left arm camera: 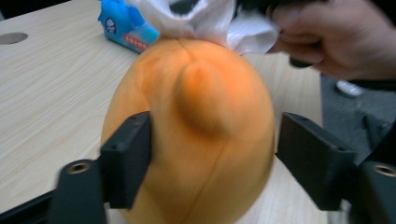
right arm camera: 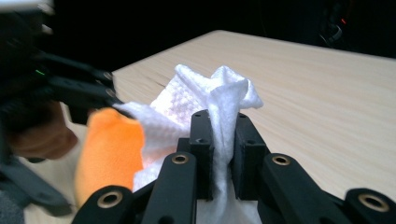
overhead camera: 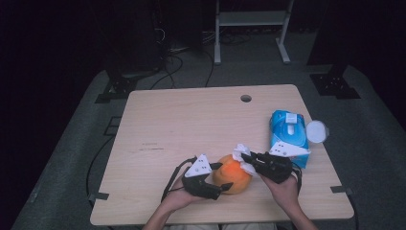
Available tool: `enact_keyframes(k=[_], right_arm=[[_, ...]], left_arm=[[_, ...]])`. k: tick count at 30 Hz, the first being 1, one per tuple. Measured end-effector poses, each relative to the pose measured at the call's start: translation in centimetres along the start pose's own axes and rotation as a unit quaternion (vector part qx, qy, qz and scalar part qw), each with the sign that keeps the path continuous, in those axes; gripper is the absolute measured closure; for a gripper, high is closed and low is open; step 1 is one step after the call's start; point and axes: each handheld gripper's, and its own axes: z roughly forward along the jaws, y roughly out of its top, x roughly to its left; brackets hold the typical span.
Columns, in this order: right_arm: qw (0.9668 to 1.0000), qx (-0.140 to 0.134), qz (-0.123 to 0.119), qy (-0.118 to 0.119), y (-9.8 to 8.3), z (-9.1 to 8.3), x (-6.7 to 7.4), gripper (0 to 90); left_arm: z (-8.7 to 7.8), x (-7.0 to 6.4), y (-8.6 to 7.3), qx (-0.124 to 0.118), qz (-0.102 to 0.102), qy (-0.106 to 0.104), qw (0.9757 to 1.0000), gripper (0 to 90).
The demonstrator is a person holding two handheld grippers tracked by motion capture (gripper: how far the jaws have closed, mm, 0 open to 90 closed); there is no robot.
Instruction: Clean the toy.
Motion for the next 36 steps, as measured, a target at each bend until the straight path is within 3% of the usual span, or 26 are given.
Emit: enact_keyframes(k=[2,4,6,9,10,13,17,18,20,23,25,28,30,33,35,36], right_arm=[[1.0000,0.005,-0.003,0.000,0.1,-0.2,0.1,79.9],[0.9999,0.006,-0.004,0.015,0.2,-0.3,0.8,80.1],[0.9993,0.009,-0.020,0.029,0.5,-0.2,2.0,80.2],[0.9970,0.005,-0.028,0.072,1.0,0.1,3.5,80.2],[0.9965,0.010,-0.039,0.074,1.1,0.2,3.9,80.1],[0.9969,0.019,-0.046,0.060,1.3,0.2,3.3,79.9],[0.9986,0.036,-0.039,-0.004,0.9,-0.6,0.7,79.9],[0.9987,0.041,-0.030,-0.003,0.9,-0.8,0.5,79.9],[0.9982,0.047,-0.036,0.002,1.1,-1.1,0.8,80.2],[0.9977,0.043,-0.028,0.045,1.3,-1.1,1.9,80.2],[0.9956,0.037,-0.030,0.081,1.6,-0.8,2.9,80.1],[0.9923,0.041,-0.060,0.100,2.2,-0.3,4.6,80.0],[0.9916,0.048,-0.078,0.092,2.2,0.0,5.1,80.0],[0.9939,0.049,-0.073,0.067,2.4,-0.3,4.3,80.1],[0.9948,0.055,-0.081,0.030,2.5,-0.6,3.9,80.4],[0.9945,0.060,-0.079,0.033,2.6,-0.7,3.8,80.4]], left_arm=[[0.5,0.3,-0.3,0.019,-0.014,0.004,0.9997,13.6],[0.7,0.4,-0.8,0.015,-0.016,-0.007,0.9997,16.0],[0.6,0.1,-0.8,0.017,0.001,-0.003,0.9999,23.4],[0.6,-0.5,-0.7,0.019,0.026,-0.002,0.9995,32.9],[0.6,-0.7,-0.7,0.021,0.035,-0.002,0.9992,34.3],[0.5,-0.8,-0.8,0.021,0.041,-0.005,0.9989,35.3],[0.7,-0.9,-0.8,0.017,0.047,-0.005,0.9987,35.2],[0.7,-0.9,-0.8,0.015,0.049,-0.007,0.9987,35.1],[0.8,-1.0,-0.8,0.015,0.055,-0.006,0.9984,34.9],[0.9,-0.9,-0.7,0.011,0.049,0.003,0.9987,34.3],[1.0,-0.8,-0.5,0.009,0.039,0.013,0.9991,33.6],[1.3,-1.2,-0.4,0.009,0.044,0.018,0.9988,33.4],[1.4,-1.4,-0.4,0.008,0.042,0.021,0.9989,33.8],[1.5,-1.6,-0.5,0.008,0.047,0.018,0.9987,34.7],[1.6,-1.6,-0.4,0.010,0.050,0.013,0.9986,34.0],[1.6,-1.6,-0.4,0.009,0.046,0.010,0.9989,32.8]])
